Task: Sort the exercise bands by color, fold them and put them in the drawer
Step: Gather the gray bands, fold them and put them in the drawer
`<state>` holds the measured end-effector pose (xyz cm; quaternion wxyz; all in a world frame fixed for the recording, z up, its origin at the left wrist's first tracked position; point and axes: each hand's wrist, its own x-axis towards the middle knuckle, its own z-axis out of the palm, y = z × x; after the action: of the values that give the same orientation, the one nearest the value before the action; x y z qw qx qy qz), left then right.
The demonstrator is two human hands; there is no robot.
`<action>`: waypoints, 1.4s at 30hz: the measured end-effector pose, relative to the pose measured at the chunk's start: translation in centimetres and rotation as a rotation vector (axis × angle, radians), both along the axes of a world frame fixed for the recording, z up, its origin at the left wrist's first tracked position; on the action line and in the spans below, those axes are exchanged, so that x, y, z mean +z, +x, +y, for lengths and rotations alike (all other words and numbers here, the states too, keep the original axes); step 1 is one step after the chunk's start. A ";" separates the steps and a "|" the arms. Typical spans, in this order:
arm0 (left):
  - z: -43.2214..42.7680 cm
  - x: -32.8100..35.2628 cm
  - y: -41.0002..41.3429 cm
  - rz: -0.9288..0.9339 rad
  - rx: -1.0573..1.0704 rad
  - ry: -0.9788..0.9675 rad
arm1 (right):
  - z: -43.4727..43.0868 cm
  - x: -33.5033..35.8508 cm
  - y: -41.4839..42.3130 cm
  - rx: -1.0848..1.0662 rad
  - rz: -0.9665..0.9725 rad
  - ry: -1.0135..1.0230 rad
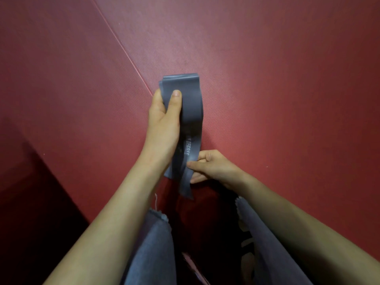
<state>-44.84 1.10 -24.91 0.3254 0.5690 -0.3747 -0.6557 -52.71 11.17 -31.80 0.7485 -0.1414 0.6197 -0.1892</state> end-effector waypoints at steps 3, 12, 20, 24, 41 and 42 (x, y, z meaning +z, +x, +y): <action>0.0 0.0 0.0 -0.016 -0.010 0.004 | 0.0 0.6 0.3 -0.107 -0.156 0.001; 0.4 -0.8 0.4 -0.068 -0.024 0.042 | 0.7 0.8 -6.3 0.375 0.813 -0.332; 1.2 -1.4 0.3 -0.126 -0.037 0.076 | 4.9 0.1 -5.9 0.875 0.759 -0.156; 1.3 -1.3 0.3 -0.135 -0.043 0.077 | 4.7 -0.4 -5.6 0.342 0.624 -0.186; 0.6 5.2 0.9 -0.167 -0.021 0.063 | -4.9 13.6 -5.4 -0.574 -0.326 -0.090; 0.3 6.3 1.1 -0.170 -0.017 0.064 | -4.8 15.0 -5.3 -0.559 -0.358 -0.116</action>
<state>-43.70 1.43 -18.64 0.2685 0.6296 -0.3844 -0.6194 -57.99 6.36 -16.85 0.7552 0.0270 0.4814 -0.4441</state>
